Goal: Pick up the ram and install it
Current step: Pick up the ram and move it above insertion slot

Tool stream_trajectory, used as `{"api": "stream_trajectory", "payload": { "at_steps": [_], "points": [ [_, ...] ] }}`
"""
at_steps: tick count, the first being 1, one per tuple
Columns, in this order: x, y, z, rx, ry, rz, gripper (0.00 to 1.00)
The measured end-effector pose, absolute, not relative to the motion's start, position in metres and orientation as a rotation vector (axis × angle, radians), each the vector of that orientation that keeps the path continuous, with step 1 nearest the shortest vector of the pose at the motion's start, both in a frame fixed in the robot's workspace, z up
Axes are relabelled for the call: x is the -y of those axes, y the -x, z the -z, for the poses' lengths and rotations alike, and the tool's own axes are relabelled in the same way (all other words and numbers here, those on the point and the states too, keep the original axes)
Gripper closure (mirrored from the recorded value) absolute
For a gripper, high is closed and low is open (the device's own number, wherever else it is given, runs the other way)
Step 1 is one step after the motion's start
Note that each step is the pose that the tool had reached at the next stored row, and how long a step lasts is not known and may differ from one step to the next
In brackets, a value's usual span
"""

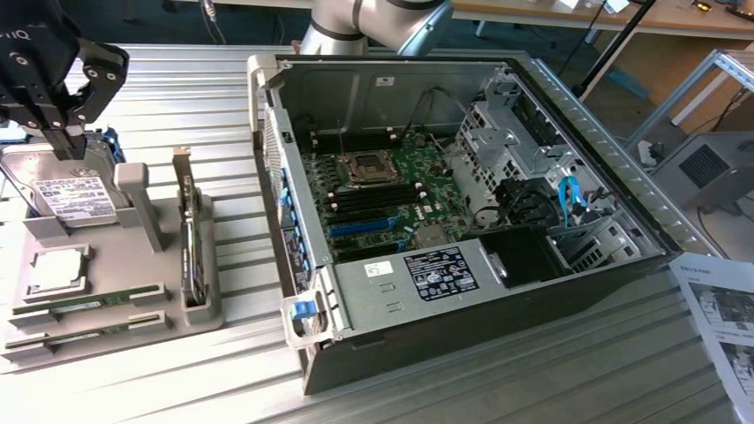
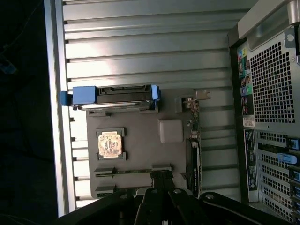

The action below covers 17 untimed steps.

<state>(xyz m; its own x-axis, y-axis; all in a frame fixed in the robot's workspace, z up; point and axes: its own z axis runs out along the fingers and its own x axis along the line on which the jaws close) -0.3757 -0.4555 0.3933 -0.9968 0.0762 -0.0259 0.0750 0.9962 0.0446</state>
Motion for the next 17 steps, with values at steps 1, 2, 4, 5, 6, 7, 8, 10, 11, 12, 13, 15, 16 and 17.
{"api": "stream_trajectory", "payload": {
  "at_steps": [1,2,4,5,6,7,8,10,11,12,13,15,16,17],
  "points": [
    [0.457,0.376,-0.393,-3.111,-0.118,-0.068,0.89],
    [0.458,0.376,-0.393,-3.111,-0.118,-0.068,0.89],
    [0.461,0.376,-0.393,-3.111,-0.118,-0.068,0.89],
    [0.462,0.376,-0.393,-3.111,-0.118,-0.068,0.89],
    [0.464,0.376,-0.393,-3.111,-0.118,-0.068,0.89],
    [0.465,0.376,-0.393,-3.111,-0.118,-0.068,0.89],
    [0.466,0.376,-0.393,-3.111,-0.118,-0.068,0.89],
    [0.469,0.377,-0.393,-3.111,-0.118,-0.068,0.89],
    [0.47,0.377,-0.393,-3.111,-0.118,-0.068,0.89],
    [0.471,0.377,-0.393,-3.111,-0.118,-0.068,0.89],
    [0.472,0.377,-0.393,-3.111,-0.118,-0.068,0.89],
    [0.475,0.377,-0.393,-3.111,-0.118,-0.068,0.89],
    [0.477,0.378,-0.393,-3.111,-0.118,-0.068,0.89],
    [0.478,0.378,-0.393,-3.111,-0.118,-0.068,0.89]
  ]
}}
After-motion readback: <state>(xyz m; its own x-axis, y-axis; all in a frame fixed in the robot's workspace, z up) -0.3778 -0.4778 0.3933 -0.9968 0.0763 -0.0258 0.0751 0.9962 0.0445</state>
